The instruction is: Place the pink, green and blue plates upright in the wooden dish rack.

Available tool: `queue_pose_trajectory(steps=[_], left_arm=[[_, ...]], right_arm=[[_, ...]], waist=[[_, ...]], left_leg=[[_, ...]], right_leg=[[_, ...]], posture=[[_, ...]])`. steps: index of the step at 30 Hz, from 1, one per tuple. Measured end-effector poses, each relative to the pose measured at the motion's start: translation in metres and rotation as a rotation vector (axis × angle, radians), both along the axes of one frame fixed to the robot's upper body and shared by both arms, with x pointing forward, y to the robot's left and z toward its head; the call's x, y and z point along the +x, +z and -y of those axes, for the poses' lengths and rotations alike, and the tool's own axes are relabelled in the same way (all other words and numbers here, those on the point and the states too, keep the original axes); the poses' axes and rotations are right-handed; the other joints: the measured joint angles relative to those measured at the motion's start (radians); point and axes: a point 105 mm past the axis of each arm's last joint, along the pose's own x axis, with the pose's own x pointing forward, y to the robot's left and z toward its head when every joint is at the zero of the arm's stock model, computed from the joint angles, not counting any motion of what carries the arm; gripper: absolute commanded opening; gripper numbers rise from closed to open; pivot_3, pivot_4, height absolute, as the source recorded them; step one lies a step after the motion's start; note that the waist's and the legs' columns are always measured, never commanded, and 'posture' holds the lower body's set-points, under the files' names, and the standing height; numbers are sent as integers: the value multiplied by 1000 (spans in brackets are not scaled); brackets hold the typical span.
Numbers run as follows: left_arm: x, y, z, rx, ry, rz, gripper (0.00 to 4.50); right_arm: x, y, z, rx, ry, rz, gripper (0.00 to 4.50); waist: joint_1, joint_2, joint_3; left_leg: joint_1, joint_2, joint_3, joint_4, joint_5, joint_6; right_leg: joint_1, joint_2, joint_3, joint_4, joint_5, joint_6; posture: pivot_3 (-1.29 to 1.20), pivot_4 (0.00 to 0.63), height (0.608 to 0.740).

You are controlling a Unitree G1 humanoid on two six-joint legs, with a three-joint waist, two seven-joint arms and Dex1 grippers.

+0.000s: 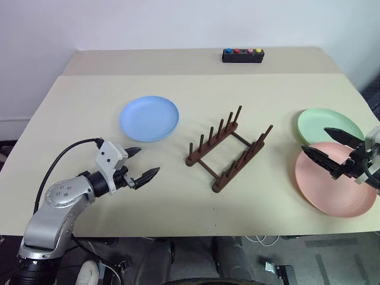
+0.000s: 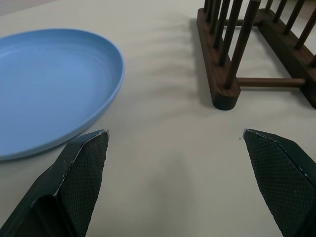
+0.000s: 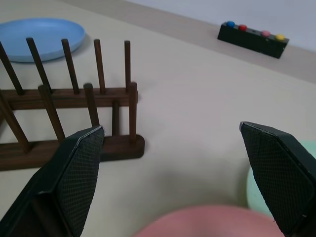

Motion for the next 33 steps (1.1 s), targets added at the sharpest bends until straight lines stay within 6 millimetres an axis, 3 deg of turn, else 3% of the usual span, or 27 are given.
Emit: queue_pose_trajectory(steps=[18, 21, 26, 30, 33], left_arm=[[-2, 3, 11, -10, -26, -10, 4500], [-8, 0, 22, 1, -101, -31, 4500], [-28, -26, 51, 75, -307, -120, 4500], [-26, -36, 81, 94, -428, -134, 4500], [-27, -44, 106, 76, -530, -159, 4500]], right_arm=[[3, -14, -3, 14, -2, -32, 4472], [6, -12, -3, 11, -14, -17, 4472], [6, -14, -9, 27, -24, 8, 4472], [-5, -21, -26, 34, 2, 6, 4472], [-16, -24, -28, 28, -13, -8, 4472]], waist=[[0, 0, 0], [-4, 0, 0], [-3, 1, 0], [5, 1, 0], [1, 1, 0]], left_leg=[[0, 0, 0, 0, 0, 0], [0, 0, 0, 0, 0, 0], [0, 0, 0, 0, 0, 0], [-1, 0, 0, 1, 0, 0], [0, 0, 0, 0, 0, 0]], right_leg=[[0, 0, 0, 0, 0, 0], [0, 0, 0, 0, 0, 0], [0, 0, 0, 0, 0, -1], [1, 0, 0, 0, 0, 0], [1, 0, 0, 0, 0, 0]], posture=[[0, 150, 740], [0, 150, 740], [0, 150, 740], [0, 150, 740], [0, 150, 740]])
